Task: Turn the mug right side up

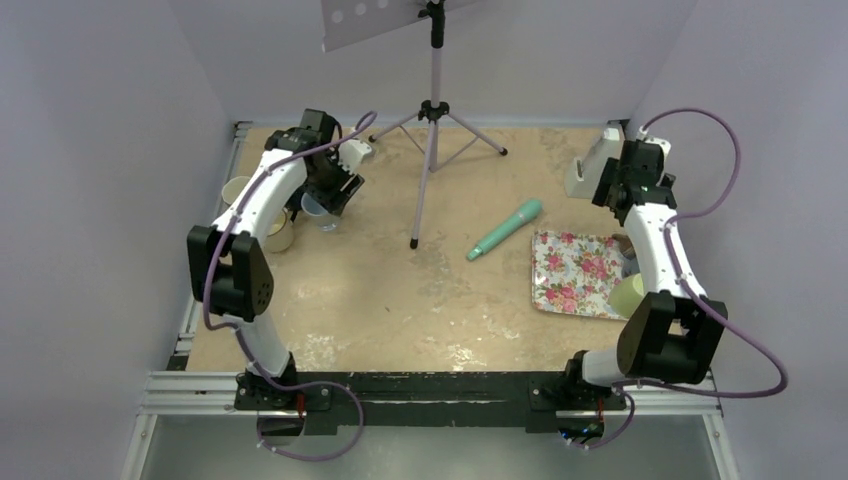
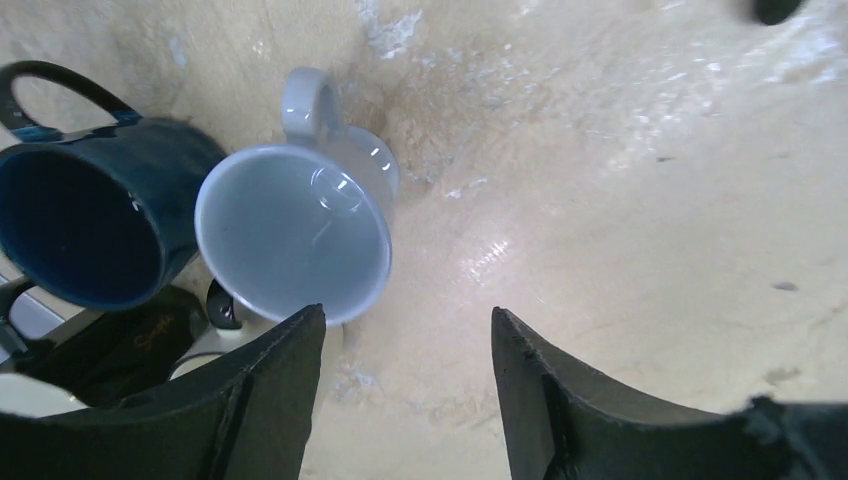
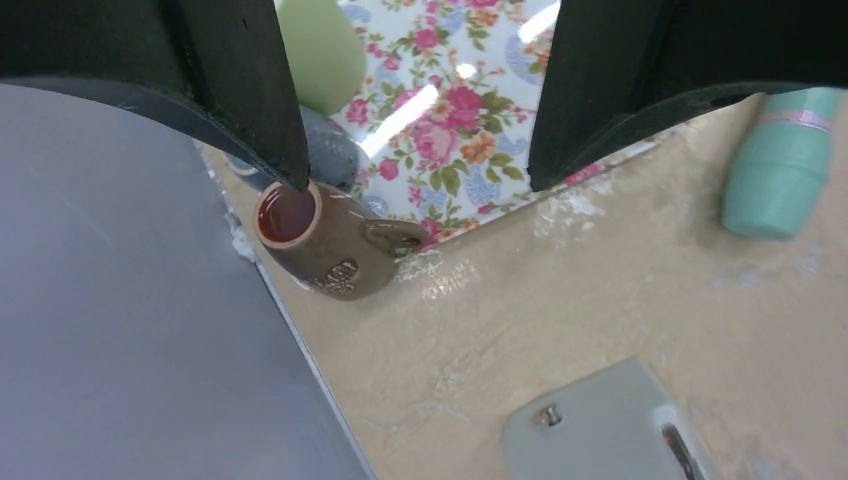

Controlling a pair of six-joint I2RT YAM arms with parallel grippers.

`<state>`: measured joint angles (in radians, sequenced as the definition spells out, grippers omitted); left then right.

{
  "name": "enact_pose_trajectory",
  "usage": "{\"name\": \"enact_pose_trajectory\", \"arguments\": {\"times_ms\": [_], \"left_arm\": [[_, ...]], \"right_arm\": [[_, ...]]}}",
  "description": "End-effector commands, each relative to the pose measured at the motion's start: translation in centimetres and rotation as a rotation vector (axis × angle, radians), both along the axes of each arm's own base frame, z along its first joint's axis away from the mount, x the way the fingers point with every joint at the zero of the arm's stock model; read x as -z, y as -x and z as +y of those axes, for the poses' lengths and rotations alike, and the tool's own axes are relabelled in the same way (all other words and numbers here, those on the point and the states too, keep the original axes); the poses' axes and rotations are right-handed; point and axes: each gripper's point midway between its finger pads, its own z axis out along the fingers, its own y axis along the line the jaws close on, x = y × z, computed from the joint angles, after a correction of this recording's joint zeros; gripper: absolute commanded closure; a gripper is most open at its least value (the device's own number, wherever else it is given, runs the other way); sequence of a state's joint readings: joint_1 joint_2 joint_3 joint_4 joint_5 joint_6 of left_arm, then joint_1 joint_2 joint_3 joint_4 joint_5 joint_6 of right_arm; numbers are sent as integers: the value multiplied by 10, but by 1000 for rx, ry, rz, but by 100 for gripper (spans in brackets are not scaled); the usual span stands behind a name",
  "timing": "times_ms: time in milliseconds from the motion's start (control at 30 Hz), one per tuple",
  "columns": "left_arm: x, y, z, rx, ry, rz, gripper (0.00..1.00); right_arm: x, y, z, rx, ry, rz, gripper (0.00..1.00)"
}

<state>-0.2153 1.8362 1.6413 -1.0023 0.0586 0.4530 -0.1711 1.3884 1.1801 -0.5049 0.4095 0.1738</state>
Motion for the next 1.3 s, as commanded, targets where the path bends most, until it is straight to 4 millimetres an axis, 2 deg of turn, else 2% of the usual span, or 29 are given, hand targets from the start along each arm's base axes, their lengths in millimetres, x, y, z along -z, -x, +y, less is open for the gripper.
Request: {"name": "enact_pose_trajectory", "arguments": {"times_ms": [0, 67, 200, 333, 467, 533, 700, 833, 1167, 1267], "left_arm": [[-54, 28, -19, 40, 150, -37, 34], [-60, 41, -27, 76, 201, -18, 32], [-63, 53, -28, 121, 213, -3, 30], [-64, 58, -28, 115, 212, 17, 29], [-65, 63, -31, 112, 233, 26, 29], [-68, 63, -31, 109, 237, 20, 29], [-70, 64, -29, 105, 226, 15, 29], [-73, 65, -28, 112, 223, 10, 30], [-73, 63, -28, 136, 227, -6, 30], [-74, 60, -29, 137, 231, -8, 30]], "right_arm": [[2, -15, 12, -238, 101, 136, 20], [6, -19, 25, -421, 208, 218, 19], [29, -5, 33, -712, 330, 412, 13], [44, 2, 12, -746, 420, 577, 11], [60, -7, 22, -878, 389, 603, 11], [75, -1, 26, -965, 379, 655, 11], [94, -16, 5, -920, 446, 688, 11], [105, -25, -14, -888, 455, 713, 16], [118, -15, -38, -848, 394, 742, 18], [124, -12, -34, -853, 356, 734, 21]]}}
